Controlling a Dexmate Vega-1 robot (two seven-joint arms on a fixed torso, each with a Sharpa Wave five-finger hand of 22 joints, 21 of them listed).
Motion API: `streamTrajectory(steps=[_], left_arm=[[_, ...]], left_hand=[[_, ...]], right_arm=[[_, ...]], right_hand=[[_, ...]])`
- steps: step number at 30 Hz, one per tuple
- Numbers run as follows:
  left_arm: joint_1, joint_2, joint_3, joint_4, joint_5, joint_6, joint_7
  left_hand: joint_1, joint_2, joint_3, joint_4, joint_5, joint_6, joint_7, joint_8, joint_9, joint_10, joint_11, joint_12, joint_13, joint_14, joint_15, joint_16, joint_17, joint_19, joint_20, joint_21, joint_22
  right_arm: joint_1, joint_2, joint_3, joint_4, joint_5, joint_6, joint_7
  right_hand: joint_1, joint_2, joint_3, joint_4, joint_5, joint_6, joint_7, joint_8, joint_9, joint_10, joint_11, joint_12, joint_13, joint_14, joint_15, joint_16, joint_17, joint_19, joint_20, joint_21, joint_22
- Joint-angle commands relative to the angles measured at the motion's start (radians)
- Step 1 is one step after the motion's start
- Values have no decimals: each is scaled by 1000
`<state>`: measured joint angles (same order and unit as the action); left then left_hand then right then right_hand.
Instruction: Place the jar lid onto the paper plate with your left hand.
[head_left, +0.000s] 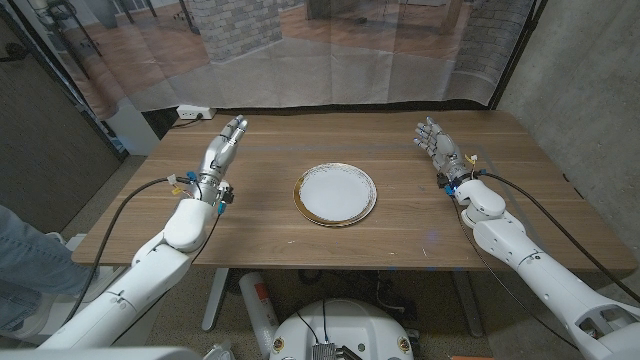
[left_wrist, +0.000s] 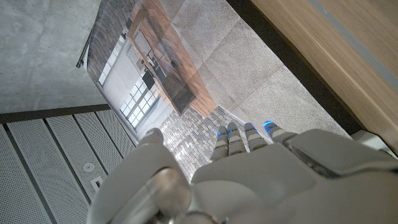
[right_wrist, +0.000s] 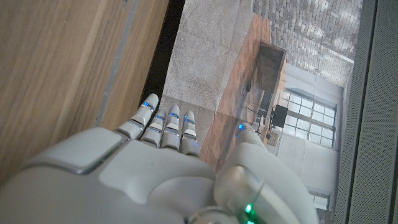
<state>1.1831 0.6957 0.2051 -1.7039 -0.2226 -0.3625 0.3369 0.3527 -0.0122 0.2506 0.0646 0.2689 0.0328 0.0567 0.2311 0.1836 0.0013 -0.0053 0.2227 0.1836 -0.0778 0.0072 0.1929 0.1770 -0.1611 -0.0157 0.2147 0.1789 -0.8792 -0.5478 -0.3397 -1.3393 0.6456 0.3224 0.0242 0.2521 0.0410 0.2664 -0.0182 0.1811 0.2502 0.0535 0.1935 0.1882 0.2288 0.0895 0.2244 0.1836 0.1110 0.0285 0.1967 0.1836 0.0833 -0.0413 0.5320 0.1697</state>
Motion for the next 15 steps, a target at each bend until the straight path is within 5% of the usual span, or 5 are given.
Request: streamTrajectory(steps=[1,15], left_arm=[[38,13,-25,-39,82,37,60],[102,20,-69,-84,174,77,136]], left_hand=[[9,0,4,-6,-2,9,0,2,4,14,0,9,5,7,0,9,2,4,0,3,2],[16,4,5,-10,-1,21,-5,3,5,21,-8,8,5,11,-4,6,2,4,2,1,2]], right_arm=[[-6,-2,2,-7,2,2,-1],[-8,3,-1,-7,0,6,-3]], right_hand=[[5,1,3,-5,2,6,1,4,4,10,-2,-2,4,9,2,0,2,9,-6,-2,5],[5,2,2,-6,2,8,0,5,4,8,-3,-3,4,10,3,-1,2,12,-6,-8,5]])
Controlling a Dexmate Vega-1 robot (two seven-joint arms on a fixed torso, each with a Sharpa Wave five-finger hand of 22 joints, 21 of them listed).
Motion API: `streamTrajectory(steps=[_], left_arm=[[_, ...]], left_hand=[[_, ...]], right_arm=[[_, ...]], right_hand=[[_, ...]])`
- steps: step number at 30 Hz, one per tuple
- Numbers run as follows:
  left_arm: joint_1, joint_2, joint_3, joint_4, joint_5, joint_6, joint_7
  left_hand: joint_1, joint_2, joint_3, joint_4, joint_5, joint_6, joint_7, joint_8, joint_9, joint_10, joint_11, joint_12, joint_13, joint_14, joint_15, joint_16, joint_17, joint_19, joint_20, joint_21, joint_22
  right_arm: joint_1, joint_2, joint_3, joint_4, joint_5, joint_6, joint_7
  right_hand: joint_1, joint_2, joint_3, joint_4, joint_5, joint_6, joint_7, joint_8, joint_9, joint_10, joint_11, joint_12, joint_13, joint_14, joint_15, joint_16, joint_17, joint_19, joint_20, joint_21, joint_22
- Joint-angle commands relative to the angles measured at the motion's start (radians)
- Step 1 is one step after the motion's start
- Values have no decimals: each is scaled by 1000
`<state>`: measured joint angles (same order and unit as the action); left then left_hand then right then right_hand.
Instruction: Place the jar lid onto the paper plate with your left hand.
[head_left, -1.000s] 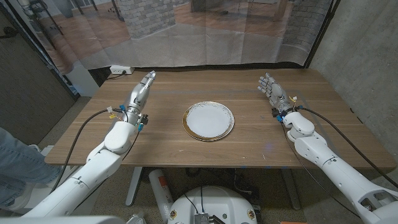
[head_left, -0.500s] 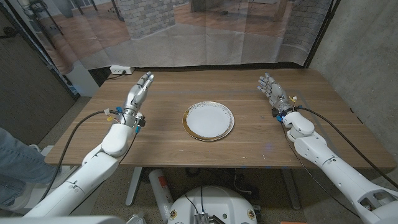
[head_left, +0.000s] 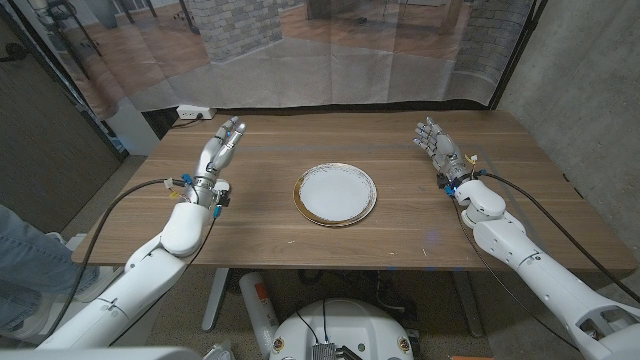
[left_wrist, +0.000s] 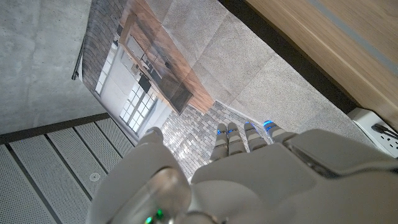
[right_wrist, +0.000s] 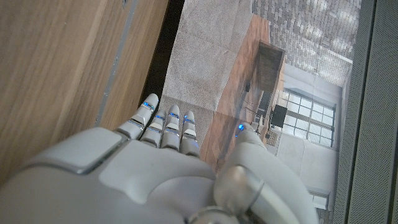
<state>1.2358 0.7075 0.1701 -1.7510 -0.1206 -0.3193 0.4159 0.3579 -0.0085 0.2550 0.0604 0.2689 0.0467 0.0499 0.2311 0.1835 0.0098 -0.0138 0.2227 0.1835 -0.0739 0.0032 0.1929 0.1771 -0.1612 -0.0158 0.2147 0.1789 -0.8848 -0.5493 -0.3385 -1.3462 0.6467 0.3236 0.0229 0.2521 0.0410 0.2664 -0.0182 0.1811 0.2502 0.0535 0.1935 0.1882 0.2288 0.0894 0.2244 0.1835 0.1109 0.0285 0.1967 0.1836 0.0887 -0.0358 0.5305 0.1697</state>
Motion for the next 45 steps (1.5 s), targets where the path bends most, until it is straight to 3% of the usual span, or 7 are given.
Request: streamTrajectory(steps=[1,14,45], left_arm=[[49,8,-35,-38,73,35,57],[112,19,-79,-94,132,97,93],[191,45,-133,-186,259,277,147]], left_hand=[[11,1,1,-5,-1,8,2,2,5,13,0,8,5,7,0,6,2,4,3,1,2],[18,5,2,-9,0,16,0,1,5,19,-4,6,5,13,-1,5,3,10,6,0,1],[34,15,5,-17,3,37,-10,0,6,33,-11,4,6,29,-9,4,3,24,7,0,1]], right_arm=[[-2,4,-2,0,-1,5,-1],[-6,10,-1,5,3,16,2],[-6,2,-2,2,-2,10,3]], right_hand=[[5,2,2,-6,2,7,0,5,4,9,-2,-3,4,10,3,-1,2,7,-11,-6,5],[4,3,1,-7,2,9,-2,5,4,9,-2,-3,4,11,2,-1,3,9,-11,-11,5],[2,6,0,-10,2,9,-3,5,4,13,-4,-3,4,32,-3,6,4,30,-12,-19,6]])
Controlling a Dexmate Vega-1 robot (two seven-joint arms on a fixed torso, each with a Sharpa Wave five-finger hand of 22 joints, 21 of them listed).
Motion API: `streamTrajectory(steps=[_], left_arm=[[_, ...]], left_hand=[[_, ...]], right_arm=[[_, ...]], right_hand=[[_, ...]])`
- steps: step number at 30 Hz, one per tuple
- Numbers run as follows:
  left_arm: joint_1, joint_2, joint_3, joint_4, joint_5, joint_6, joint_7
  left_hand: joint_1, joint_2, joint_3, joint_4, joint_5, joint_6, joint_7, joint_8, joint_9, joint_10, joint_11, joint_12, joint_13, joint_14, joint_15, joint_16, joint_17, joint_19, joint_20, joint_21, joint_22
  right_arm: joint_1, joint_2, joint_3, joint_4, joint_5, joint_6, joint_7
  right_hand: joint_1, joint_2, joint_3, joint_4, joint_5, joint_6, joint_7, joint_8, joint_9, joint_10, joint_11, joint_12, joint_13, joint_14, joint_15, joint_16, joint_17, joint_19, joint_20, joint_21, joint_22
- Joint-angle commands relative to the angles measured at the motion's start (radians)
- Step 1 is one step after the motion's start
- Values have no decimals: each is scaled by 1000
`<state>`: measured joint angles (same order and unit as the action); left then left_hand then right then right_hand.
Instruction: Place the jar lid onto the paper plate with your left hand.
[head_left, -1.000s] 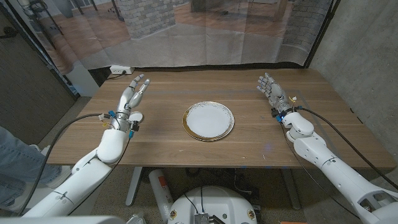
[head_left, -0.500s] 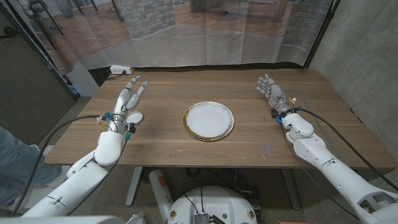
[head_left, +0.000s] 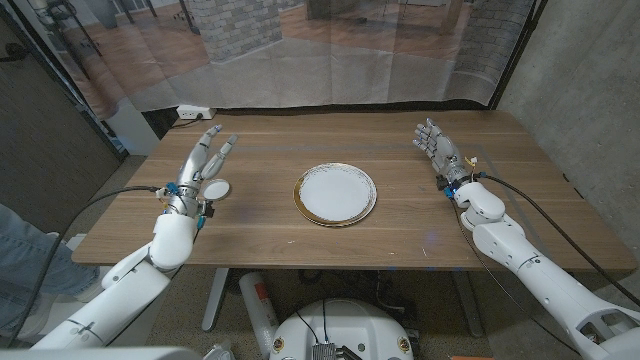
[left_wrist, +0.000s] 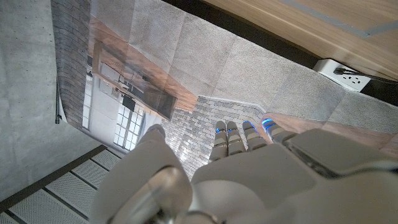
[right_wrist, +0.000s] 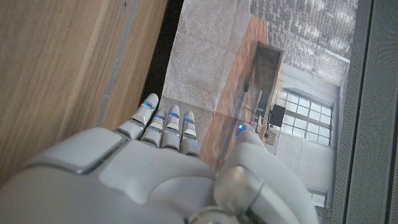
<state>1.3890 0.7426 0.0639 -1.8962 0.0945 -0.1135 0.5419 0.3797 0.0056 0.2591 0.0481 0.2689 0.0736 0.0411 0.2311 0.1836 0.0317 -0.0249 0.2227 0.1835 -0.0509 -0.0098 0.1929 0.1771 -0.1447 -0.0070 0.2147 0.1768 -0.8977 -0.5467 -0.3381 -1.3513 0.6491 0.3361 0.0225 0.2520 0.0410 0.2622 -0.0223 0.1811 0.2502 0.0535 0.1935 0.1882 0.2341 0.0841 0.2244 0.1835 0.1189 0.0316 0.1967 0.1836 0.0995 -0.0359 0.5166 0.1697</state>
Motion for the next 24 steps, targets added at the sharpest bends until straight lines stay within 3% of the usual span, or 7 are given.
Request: streamTrajectory(steps=[1,24], left_arm=[[41,11,-29,-45,48,79,22],[80,26,-65,-108,126,221,30]], left_hand=[[13,1,1,-5,3,10,-1,0,6,12,-2,3,6,6,3,4,3,8,-2,-1,3],[38,5,7,-20,7,5,-4,-8,6,14,-2,-1,6,12,7,1,2,14,1,-3,3]], right_arm=[[8,0,-3,8,-6,-2,2],[17,11,-5,24,-5,8,5]], right_hand=[[2,6,3,-6,2,9,-3,4,4,10,0,-3,4,29,-7,8,4,23,-14,-5,6],[1,8,3,-9,2,16,-5,6,4,15,-5,-2,4,46,-12,11,5,39,-14,-12,7]])
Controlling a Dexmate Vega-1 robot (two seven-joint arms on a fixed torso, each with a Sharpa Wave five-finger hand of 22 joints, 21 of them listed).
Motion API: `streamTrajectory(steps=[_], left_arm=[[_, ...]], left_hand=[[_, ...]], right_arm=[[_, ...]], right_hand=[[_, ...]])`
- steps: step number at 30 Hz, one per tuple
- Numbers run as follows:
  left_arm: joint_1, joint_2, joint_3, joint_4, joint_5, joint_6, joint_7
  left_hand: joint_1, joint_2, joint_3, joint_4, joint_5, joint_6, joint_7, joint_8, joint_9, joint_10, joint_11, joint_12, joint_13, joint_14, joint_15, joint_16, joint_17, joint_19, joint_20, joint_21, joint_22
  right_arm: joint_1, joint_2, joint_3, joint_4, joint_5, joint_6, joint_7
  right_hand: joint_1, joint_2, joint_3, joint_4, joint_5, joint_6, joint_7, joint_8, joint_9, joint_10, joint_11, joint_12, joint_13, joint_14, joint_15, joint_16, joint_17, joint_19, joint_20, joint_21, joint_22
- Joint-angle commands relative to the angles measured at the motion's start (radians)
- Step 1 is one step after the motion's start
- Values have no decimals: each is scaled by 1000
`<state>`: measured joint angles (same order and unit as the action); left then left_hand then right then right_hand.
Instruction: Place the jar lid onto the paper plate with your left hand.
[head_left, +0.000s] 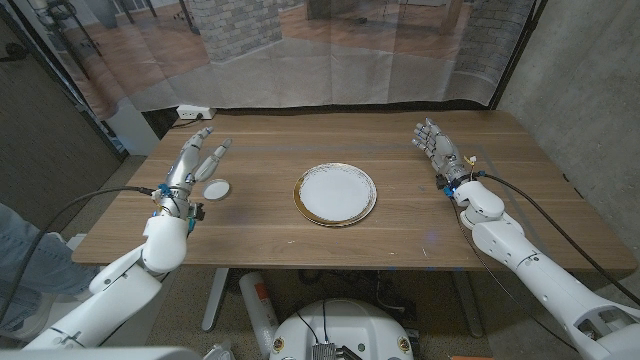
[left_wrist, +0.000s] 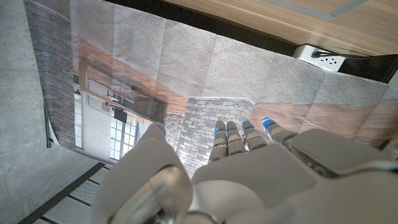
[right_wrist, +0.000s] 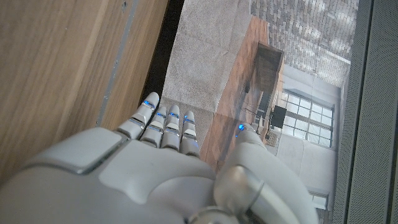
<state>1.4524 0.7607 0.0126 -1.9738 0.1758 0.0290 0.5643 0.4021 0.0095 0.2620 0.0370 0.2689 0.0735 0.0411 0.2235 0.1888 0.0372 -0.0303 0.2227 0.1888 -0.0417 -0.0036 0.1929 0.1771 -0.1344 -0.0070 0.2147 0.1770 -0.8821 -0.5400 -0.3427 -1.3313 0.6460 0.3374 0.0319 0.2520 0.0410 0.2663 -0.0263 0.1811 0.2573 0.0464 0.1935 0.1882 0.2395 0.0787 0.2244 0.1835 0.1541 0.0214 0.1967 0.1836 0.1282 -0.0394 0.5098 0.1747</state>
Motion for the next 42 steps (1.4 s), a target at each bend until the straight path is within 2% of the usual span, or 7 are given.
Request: streamTrajectory(steps=[1,13,24,29,42], left_arm=[[19,9,-16,-34,48,85,8],[43,20,-48,-60,63,138,-6],[41,32,-58,-67,61,195,-39],[40,40,-64,-73,60,223,-51],[38,57,-68,-94,59,300,-73]], left_hand=[[17,1,4,-10,7,5,-4,-1,1,9,4,-2,1,3,2,1,2,5,0,-2,3],[30,0,6,-19,9,1,-6,-4,1,9,5,-4,1,4,1,-1,2,12,5,-2,3],[51,-4,9,-34,11,-11,-2,-11,2,4,6,-8,2,2,5,-3,3,27,6,1,3],[68,-8,11,-46,12,-21,-1,-16,2,-1,12,-11,2,2,10,-3,3,45,32,5,3],[97,-14,14,-66,14,-21,-1,-16,3,-2,17,-13,3,16,18,0,5,85,61,15,4]], right_arm=[[2,5,0,5,-1,7,-3],[-12,-1,6,-6,4,6,-8],[-20,-7,8,-24,0,2,-17],[-21,-6,8,-26,0,-1,-20],[-17,-2,4,-20,2,-6,-20]], right_hand=[[1,8,-1,-5,2,8,2,6,4,10,0,-2,4,12,-2,11,5,11,-11,-5,2],[0,10,-2,-5,2,9,3,6,4,13,0,-2,4,22,-2,13,6,20,-13,-8,3],[-2,11,-3,-6,1,12,1,7,4,18,-2,-1,4,30,-7,14,7,28,-11,-11,4],[-2,11,-4,-7,1,12,0,6,4,17,-1,-1,4,29,-7,13,7,26,-10,-13,4],[-3,11,-4,-8,1,14,-1,7,4,13,-2,-3,4,25,-3,9,7,22,-7,-20,5]])
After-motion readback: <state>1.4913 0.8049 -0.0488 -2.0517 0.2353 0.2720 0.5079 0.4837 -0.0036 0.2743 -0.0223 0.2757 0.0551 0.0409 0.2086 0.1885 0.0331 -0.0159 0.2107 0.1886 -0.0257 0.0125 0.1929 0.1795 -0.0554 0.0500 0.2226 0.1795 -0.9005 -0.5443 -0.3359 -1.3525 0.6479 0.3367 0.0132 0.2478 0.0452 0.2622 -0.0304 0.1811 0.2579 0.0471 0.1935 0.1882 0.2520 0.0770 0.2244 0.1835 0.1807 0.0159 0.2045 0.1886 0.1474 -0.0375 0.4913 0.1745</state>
